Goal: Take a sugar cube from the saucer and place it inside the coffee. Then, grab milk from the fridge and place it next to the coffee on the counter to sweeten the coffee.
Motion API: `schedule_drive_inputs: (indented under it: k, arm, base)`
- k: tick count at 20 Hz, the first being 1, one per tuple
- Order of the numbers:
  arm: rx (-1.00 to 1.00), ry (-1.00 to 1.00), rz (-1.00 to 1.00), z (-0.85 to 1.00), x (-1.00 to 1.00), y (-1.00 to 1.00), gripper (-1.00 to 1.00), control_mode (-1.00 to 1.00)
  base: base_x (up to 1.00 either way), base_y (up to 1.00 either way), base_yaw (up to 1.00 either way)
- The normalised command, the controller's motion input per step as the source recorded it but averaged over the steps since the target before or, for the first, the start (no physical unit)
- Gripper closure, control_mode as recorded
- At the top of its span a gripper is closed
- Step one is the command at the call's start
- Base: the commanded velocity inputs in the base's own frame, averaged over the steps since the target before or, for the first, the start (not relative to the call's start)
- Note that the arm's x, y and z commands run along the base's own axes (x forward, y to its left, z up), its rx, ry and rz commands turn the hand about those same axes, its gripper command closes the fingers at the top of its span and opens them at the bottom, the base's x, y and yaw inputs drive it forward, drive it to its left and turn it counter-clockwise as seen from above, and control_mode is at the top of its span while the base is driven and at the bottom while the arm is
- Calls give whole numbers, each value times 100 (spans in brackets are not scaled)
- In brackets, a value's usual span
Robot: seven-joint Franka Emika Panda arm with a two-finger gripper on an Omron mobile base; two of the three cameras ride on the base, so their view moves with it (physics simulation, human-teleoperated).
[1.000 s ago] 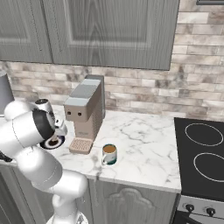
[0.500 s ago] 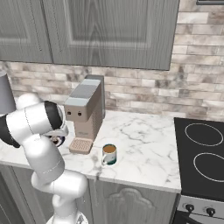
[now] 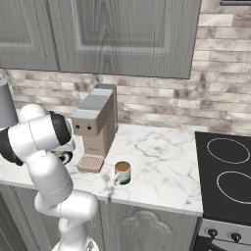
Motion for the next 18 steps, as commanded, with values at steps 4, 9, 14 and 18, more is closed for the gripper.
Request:
schedule_drive_inputs:
  k: [4,9,14,18]
  arm:
    - [0,-10,0,3,-48,-1,100,-100]
    - [3,-10,-1,39,-90,-27,100,-100]
    - [8,-5,-7,60,-75,-59,100,-100]
    - [4,-1,-14,84,-38,-79,100,-100]
  base:
    - [0,0,0]
    - [0,0,0]
    - [0,0,0]
    - [0,0,0]
